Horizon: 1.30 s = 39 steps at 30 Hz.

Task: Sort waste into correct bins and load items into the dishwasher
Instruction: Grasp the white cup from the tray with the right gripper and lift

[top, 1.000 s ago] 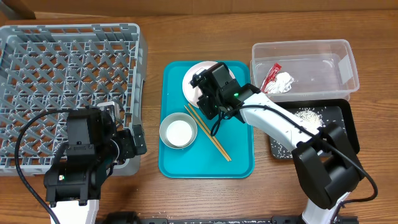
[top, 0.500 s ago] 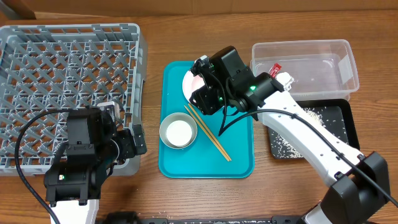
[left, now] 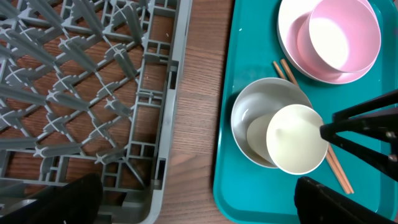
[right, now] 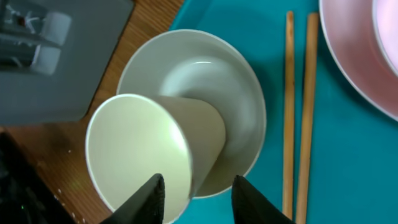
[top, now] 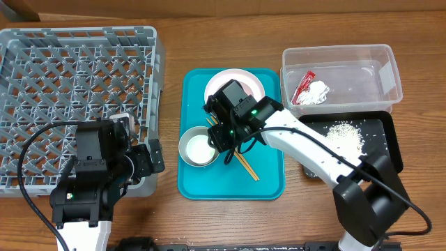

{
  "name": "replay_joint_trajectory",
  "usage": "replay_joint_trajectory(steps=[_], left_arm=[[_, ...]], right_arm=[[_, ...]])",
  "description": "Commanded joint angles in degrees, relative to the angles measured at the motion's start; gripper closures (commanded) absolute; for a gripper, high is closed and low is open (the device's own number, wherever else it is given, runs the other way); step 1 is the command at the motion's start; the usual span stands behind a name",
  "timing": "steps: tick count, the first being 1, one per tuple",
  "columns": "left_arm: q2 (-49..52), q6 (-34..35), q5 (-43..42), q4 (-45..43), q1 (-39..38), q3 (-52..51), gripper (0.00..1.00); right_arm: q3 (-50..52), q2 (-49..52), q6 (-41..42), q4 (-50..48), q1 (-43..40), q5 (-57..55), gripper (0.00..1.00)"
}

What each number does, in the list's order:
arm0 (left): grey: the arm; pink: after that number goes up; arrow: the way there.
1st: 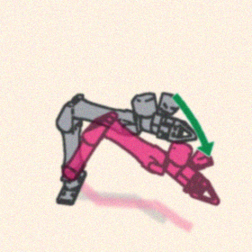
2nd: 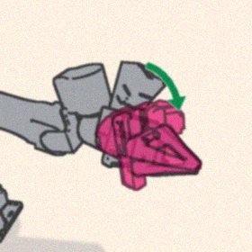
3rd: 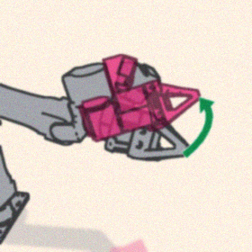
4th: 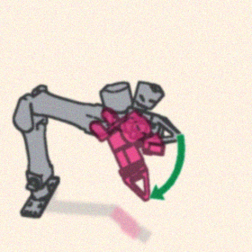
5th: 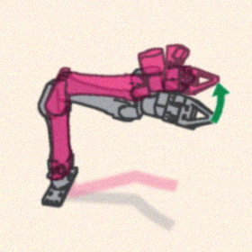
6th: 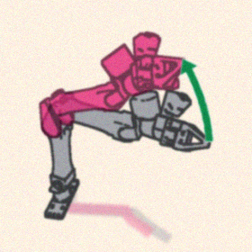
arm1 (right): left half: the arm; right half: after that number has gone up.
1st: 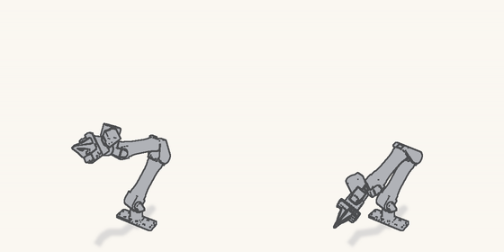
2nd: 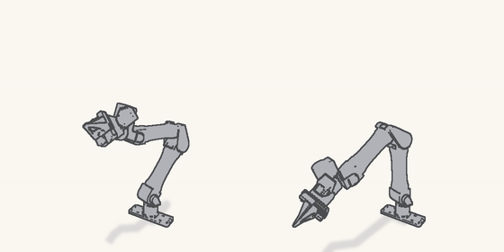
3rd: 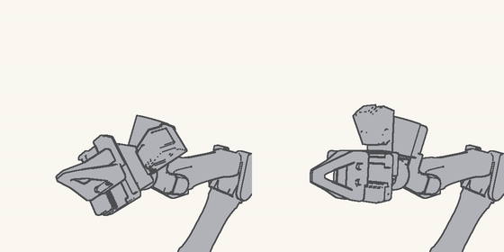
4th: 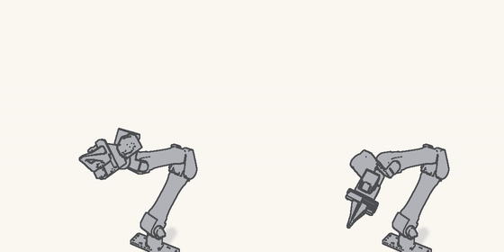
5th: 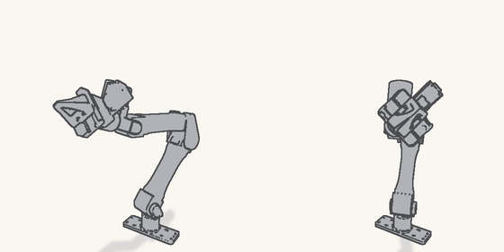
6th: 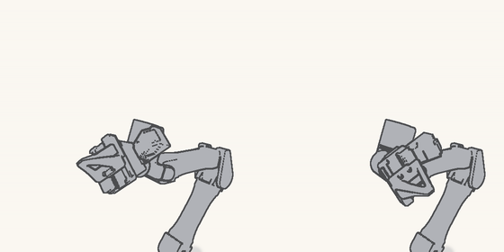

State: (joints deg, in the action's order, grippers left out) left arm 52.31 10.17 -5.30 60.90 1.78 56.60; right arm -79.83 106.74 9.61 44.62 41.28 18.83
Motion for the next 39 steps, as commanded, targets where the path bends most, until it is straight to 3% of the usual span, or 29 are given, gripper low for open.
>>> replay_joint_trajectory(steps=[1, 5, 9, 13, 22, 29, 32, 35, 36, 39], left_arm=[[0.1, 0.2, -0.1, 0.0, -0.3, 1.2, 0.0], [0.1, 0.2, -0.1, 0.0, -0.3, 1.2, 0.0], [0.1, 0.2, -0.1, 0.0, -0.3, 1.2, 0.0], [0.1, 0.2, -0.2, 0.1, -0.3, 1.2, 0.0], [0.1, 0.2, -1.3, -0.8, -0.3, 1.2, 0.0], [2.1, 0.2, -18.4, -8.1, -0.3, 1.1, 0.0], [5.7, 0.1, -33.1, -15.0, -0.3, 1.1, 0.0], [9.3, 0.1, -45.1, -22.3, -0.7, 1.1, 0.0], [12.5, 0.2, -56.2, -29.7, -1.5, 1.1, 0.0], [16.0, 1.1, -63.7, -37.7, -3.5, 1.2, 0.0]], right_arm=[[1.0, 0.5, 1.2, -0.3, 0.0, -0.7, 0.67], [2.8, 0.7, 2.8, -0.7, 0.0, -0.7, 0.68], [3.3, 0.7, 2.9, -0.8, 0.0, -0.7, 0.87], [3.1, 0.6, 2.9, -1.6, -0.1, -0.7, 0.96], [-7.3, -3.2, 2.9, 6.3, -5.2, -0.7, 0.96], [-9.0, -10.2, 2.9, 5.6, -19.1, 22.5, 0.96], [-8.7, -9.6, 2.1, 6.5, -23.8, 38.2, 0.96], [-8.3, -9.5, 2.0, 6.5, -25.4, 46.1, 0.96], [-8.3, -9.5, 2.0, 6.5, -25.6, 51.1, 0.96], [-8.3, -9.5, 2.0, 6.4, -25.6, 56.6, 0.96]])
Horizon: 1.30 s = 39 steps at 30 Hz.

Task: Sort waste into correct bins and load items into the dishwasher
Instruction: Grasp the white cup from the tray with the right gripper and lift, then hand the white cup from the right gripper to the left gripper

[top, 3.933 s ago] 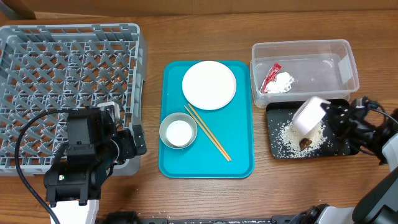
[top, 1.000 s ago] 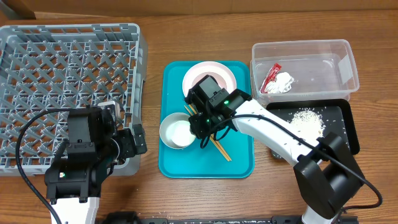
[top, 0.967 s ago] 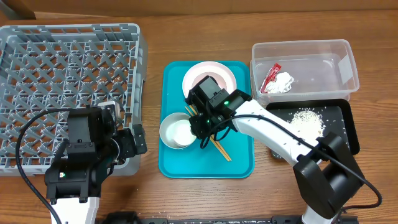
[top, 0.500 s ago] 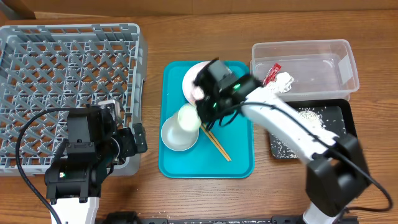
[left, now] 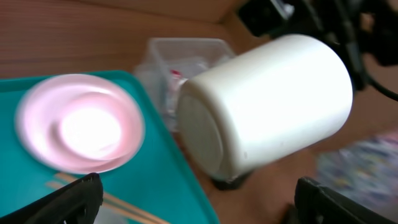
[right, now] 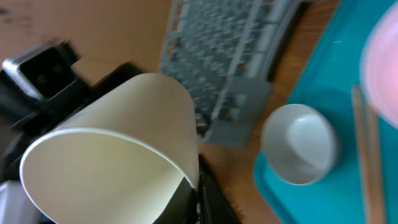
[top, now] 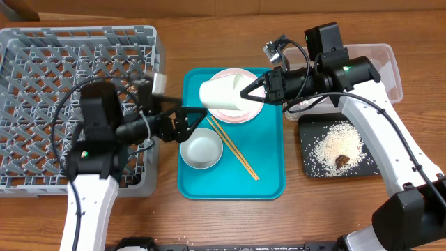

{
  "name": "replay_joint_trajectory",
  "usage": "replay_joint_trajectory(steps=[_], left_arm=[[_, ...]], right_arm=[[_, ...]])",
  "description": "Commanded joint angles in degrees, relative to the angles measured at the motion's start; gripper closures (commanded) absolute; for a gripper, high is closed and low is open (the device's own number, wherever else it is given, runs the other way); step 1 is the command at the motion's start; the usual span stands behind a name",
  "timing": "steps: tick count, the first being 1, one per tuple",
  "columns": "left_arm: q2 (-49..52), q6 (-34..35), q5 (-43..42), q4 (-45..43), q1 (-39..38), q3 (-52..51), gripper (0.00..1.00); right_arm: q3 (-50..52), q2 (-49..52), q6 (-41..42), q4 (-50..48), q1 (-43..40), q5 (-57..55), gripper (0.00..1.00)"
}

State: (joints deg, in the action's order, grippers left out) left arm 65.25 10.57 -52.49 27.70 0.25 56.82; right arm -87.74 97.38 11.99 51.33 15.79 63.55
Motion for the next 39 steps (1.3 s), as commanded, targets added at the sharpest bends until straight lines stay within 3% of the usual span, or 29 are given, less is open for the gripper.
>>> replay_joint_trajectory(steps=[1, 10, 18, 23, 28, 29, 33, 35, 36, 39], left_arm=[[3.7, 1.4, -16.6, -5.9, -2.4, 0.9, 0.0], [4.6, 2.1, -19.5, -17.9, -7.3, 0.9, 0.0], [4.6, 9.6, -19.7, -28.5, -8.2, 0.9, 0.02], [4.6, 9.6, -19.8, -28.4, -8.2, 0.9, 0.15], [4.7, 9.6, -19.7, -28.4, -8.2, 0.9, 0.32], [4.7, 9.6, -19.5, -28.4, -8.2, 0.9, 0.4], [4.7, 9.6, -19.5, -28.4, -8.2, 0.9, 0.45], [4.7, 9.4, -18.7, -28.0, -8.2, 0.9, 0.49], [4.7, 8.6, -18.0, -27.4, -8.2, 0.9, 0.5], [4.7, 7.1, -12.7, -23.3, -8.1, 0.9, 0.59]], right_arm=[[-0.4, -0.2, -0.4, -0.2, 0.0, 12.5, 0.96], [-0.4, -0.2, -0.4, -0.2, 1.3, 17.1, 0.96], [-0.4, -0.2, -0.4, 0.0, 2.3, 17.1, 0.96], [-0.4, -0.2, -0.4, 0.2, 2.3, 17.1, 0.96], [-0.4, -0.2, -0.4, 0.3, 2.3, 17.0, 0.96], [-0.4, -0.2, -0.4, 0.3, 2.3, 16.9, 0.96], [-0.4, -0.2, -0.4, 0.3, 2.3, 16.9, 0.96], [-0.4, -0.2, -0.4, 0.3, 2.3, 16.9, 0.89], [-0.4, -0.2, -0.4, 0.3, 2.3, 16.8, 0.76], [-0.4, -0.2, -0.4, 0.8, 2.3, 11.3, 0.61]])
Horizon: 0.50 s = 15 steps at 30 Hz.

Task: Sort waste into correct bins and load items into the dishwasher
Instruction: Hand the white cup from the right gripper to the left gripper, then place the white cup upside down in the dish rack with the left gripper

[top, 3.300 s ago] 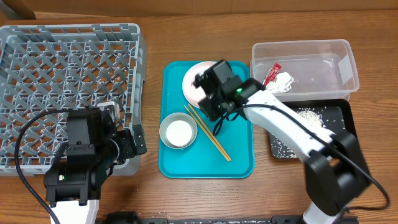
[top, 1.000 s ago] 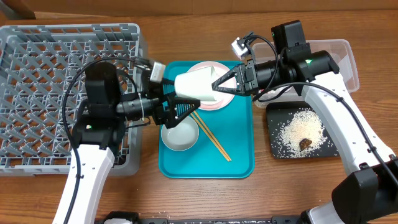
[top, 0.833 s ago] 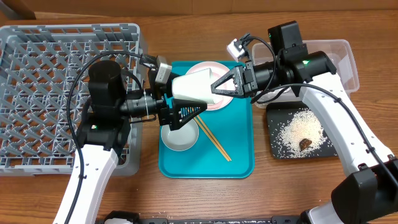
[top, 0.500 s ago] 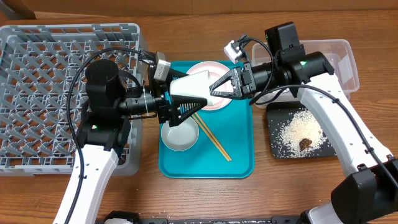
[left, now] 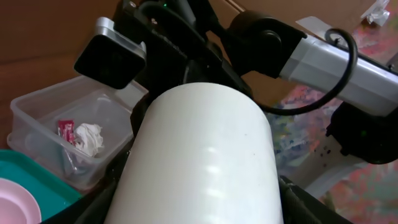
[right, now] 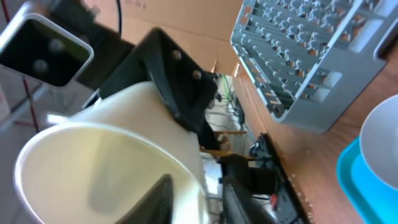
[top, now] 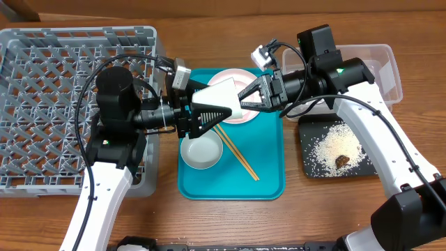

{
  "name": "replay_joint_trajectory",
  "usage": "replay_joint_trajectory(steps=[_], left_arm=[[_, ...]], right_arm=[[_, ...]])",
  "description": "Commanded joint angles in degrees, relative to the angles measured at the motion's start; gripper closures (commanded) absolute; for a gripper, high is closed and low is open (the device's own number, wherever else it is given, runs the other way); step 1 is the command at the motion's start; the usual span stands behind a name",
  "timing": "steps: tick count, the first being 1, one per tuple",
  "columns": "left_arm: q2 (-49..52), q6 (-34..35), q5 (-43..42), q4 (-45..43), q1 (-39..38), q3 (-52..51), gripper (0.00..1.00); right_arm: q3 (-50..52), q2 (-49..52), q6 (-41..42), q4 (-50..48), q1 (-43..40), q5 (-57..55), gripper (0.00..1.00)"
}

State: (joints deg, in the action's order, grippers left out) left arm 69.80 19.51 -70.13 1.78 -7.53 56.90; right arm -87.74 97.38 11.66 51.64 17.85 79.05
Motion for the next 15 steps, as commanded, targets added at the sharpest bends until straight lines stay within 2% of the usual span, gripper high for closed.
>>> replay_joint_trajectory(steps=[1, 2, 4, 6, 10, 15], left_arm=[[0.1, -2.8, 7.2, 4.5, -0.3, 0.9, 0.66], [0.1, -3.7, 8.9, 6.1, -0.2, 0.9, 0.73], [0.1, -5.3, 11.1, 9.0, 0.3, 0.9, 0.8], [0.1, -7.3, 12.7, 12.3, 1.4, 0.9, 0.83], [-0.2, -11.0, 17.2, 20.4, 4.8, 0.9, 0.87], [-1.8, -12.5, 31.4, 34.9, 12.1, 1.9, 0.94]], right_arm=[[-0.4, -0.2, -0.1, 1.2, 0.2, -7.9, 0.59], [-0.4, -0.2, -0.1, 2.3, 0.2, -12.9, 0.57], [-0.4, -0.2, 0.0, 4.8, 0.0, -22.9, 0.53], [-0.4, -0.2, 0.0, 7.7, -0.8, -35.3, 0.49], [-0.4, -0.5, 0.0, 11.3, -3.9, -50.1, 0.44], [-0.5, -4.0, -0.1, 18.0, -9.6, -65.4, 0.43]])
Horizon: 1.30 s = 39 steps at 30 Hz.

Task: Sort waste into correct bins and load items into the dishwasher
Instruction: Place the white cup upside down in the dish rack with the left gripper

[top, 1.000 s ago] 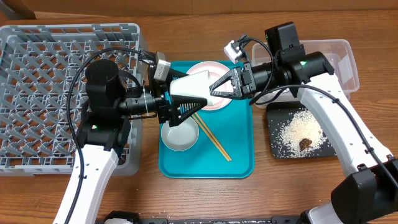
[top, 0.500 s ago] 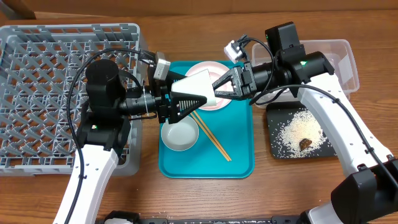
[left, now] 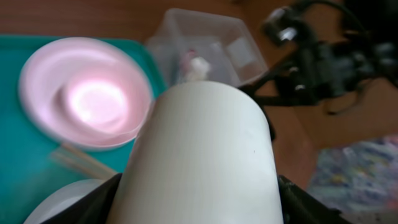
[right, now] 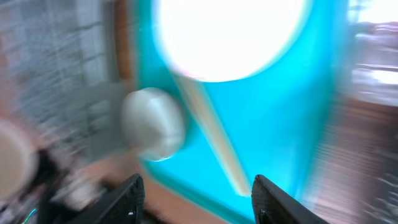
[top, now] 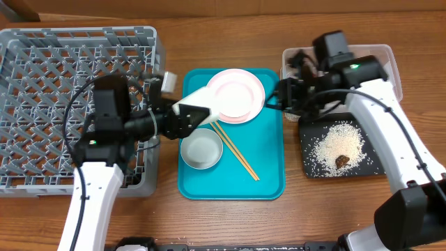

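Note:
A white paper cup (top: 201, 103) lies on its side in my left gripper (top: 182, 117), which is shut on it above the left part of the teal tray (top: 268, 167). In the left wrist view the cup (left: 199, 149) fills the frame between the dark fingers (left: 93, 205). My right gripper (top: 277, 99) stands open and empty at the tray's right edge; its view is blurred, the gripper (right: 208, 205) over the tray. A pink plate with a pink bowl (top: 235, 94), a white bowl (top: 201, 150) and chopsticks (top: 233, 150) lie on the tray.
A grey dish rack (top: 70, 70) fills the left side. A clear bin (top: 348, 63) holding a red wrapper and a tissue stands at the back right. In front of it is a black tray (top: 341, 143) with rice and a brown scrap.
Both grippers were on the cup above the tray. The right gripper has let go and now stands open further right; the left alone holds the cup, a little further left.
First my right gripper was at the cup lying in the white bowl, with the left arm at the rack's front. Then the right held the cup above the pink plate, the left open beside it. Both then held it; now only the left does.

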{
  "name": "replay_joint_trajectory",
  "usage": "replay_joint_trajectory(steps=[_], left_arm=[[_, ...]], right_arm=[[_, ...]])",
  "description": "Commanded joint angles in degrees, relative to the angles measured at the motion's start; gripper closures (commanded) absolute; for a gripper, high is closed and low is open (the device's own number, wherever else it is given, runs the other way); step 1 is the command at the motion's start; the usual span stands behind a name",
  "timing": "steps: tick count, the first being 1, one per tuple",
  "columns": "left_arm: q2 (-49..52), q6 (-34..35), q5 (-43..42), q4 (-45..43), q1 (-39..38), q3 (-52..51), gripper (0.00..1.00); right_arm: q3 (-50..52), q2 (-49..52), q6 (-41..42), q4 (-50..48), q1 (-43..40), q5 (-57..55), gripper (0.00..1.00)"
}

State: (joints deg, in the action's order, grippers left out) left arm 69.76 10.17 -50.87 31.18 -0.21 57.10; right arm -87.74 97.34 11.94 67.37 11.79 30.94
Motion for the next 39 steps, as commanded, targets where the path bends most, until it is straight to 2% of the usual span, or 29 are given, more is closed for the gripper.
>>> replay_joint_trajectory(steps=[1, 4, 6, 13, 22, 24, 26, 29, 31, 34, 39], left_arm=[[-2.0, -3.1, 14.0, 7.8, 6.5, 2.2, 0.96], [-2.7, -3.2, 20.5, 15.4, 13.5, 4.3, 0.96], [-2.7, -3.1, 28.8, 20.2, 18.8, 5.8, 0.96], [-1.6, -1.2, 49.7, 25.5, 28.6, 6.0, 0.96], [6.3, -0.7, 54.0, 21.8, 29.7, 6.0, 0.93], [9.1, -0.7, 54.1, 21.0, 29.8, 6.0, 0.83], [11.2, -0.7, 54.1, 20.5, 29.8, 6.0, 0.78], [14.4, -0.7, 52.5, 19.1, 29.8, 6.0, 0.49], [15.4, -0.7, 51.1, 18.5, 29.8, 6.0, 0.23], [15.5, -0.7, 50.8, 17.9, 29.8, 6.3, 0.0], [11.8, -0.9, 43.7, 18.7, 29.6, 8.9, 0.0]], right_arm=[[-0.5, -4.9, -0.4, 3.1, -4.5, -19.8, 0.42], [-0.5, -9.4, -0.4, 5.5, -8.3, -26.6, 0.37], [-0.5, -12.3, -0.4, 6.8, -11.3, -27.7, 0.27], [-0.4, -14.3, -0.4, 8.7, -15.5, -24.0, 0.26], [-0.4, -14.2, -0.4, 9.8, -15.3, -23.8, 0.27], [-0.4, -14.2, -0.4, 9.9, -15.3, -23.8, 0.27], [-0.4, -14.2, -0.4, 9.9, -15.3, -23.8, 0.27], [-0.4, -14.2, -0.4, 10.1, -15.3, -23.8, 0.27], [-0.4, -14.2, -0.4, 10.3, -15.3, -23.8, 0.27], [-0.4, -14.2, -0.4, 10.6, -15.3, -23.8, 0.27], [-0.4, -14.2, -0.4, 11.1, -15.3, -23.8, 0.25]])
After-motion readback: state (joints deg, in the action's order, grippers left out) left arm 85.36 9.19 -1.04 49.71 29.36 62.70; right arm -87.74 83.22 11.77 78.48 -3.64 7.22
